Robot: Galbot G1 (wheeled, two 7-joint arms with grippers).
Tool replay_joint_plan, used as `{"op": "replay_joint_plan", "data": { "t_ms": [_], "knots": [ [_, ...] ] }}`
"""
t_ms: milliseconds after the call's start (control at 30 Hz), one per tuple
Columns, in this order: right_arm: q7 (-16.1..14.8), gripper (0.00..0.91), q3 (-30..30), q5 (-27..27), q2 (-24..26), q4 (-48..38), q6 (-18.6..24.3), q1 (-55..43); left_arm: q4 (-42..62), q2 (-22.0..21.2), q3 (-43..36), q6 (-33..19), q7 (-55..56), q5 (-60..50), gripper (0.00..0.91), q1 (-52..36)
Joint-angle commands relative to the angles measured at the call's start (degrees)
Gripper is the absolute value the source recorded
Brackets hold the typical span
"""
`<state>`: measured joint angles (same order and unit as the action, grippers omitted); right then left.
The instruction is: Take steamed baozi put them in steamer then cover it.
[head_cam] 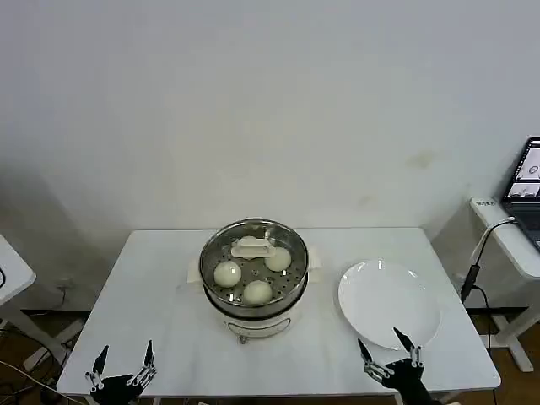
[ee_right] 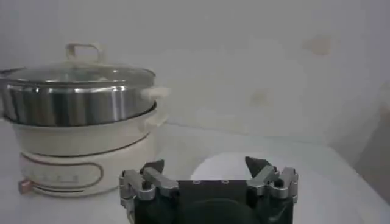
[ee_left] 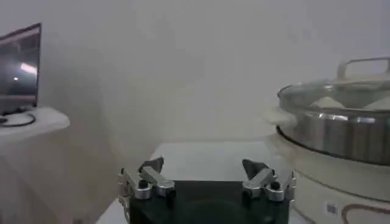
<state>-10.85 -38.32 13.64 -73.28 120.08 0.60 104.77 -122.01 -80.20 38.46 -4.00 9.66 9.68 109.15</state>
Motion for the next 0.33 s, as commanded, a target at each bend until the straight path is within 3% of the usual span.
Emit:
{"op": "replay_joint_plan", "data": {
  "t_ms": [33, 333],
  "knots": [
    [0.12, 0.907, 0.97, 0.51, 0.30, 0.72, -1.20, 0.50, -0.25, -0.78, 0.04, -0.77, -0.53, -1.19, 0.907, 1.11],
    [0.28, 0.907, 0.72, 0.13, 0.82, 0.04, -0.83, 0.69, 0.55, -0.50, 0.12, -0.69, -1.10, -1.68, 0.907, 1.47]
  ]
}}
